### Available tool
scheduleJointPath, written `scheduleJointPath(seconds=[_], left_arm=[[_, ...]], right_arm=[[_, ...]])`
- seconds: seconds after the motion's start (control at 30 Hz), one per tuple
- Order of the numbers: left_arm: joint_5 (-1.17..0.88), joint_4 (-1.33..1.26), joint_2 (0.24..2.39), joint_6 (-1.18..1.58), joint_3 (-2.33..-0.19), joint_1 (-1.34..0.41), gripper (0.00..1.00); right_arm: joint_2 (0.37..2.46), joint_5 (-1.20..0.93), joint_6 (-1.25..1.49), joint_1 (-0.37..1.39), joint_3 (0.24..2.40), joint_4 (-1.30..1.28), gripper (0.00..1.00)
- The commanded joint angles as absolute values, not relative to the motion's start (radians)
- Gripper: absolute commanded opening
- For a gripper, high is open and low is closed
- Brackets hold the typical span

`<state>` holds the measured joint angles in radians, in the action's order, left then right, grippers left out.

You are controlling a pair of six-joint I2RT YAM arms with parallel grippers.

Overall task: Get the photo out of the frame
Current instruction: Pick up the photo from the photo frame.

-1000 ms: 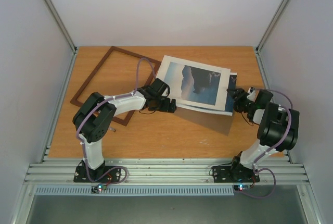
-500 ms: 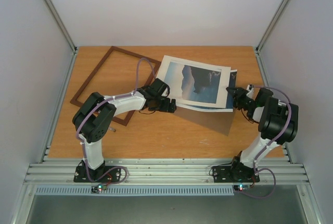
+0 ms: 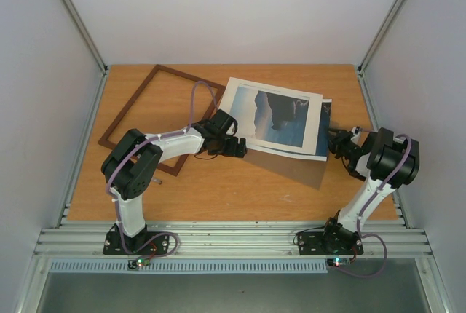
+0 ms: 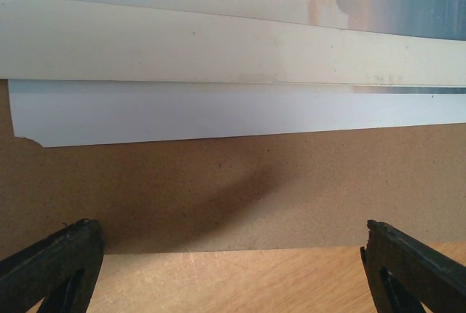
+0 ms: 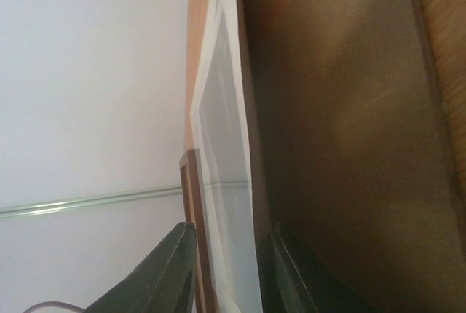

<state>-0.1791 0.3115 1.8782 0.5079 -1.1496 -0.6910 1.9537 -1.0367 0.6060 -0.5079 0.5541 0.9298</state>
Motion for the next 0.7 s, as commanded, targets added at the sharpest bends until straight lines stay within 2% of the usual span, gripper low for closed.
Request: scheduleJointPath(seconds=[0.0, 0.17, 0.43, 0.67], left_arm=[[-0.225, 0.364, 1.893, 0.518, -1.113, -0.696, 0.97], [-0.225, 0.365, 1.894, 0.516, -1.115, -0.695, 0.97], [-0.221, 0.368, 1.889, 0.516, -1.112, -0.696, 0.97], [-0.205, 0.373, 1.881, 0.522, -1.105, -0.695, 0.97]], right_arm=[[1.981, -1.067, 0.631, -0.509, 0.572, 0.984, 0.29], [1.968, -1.052, 0.544, -0.488, 0.6, 0.846, 0.25], [1.896, -1.023, 0.45, -0.485, 0.613, 0.693, 0.05], [1.753, -0.969, 0.355, -0.527, 0.596, 0.538, 0.01]])
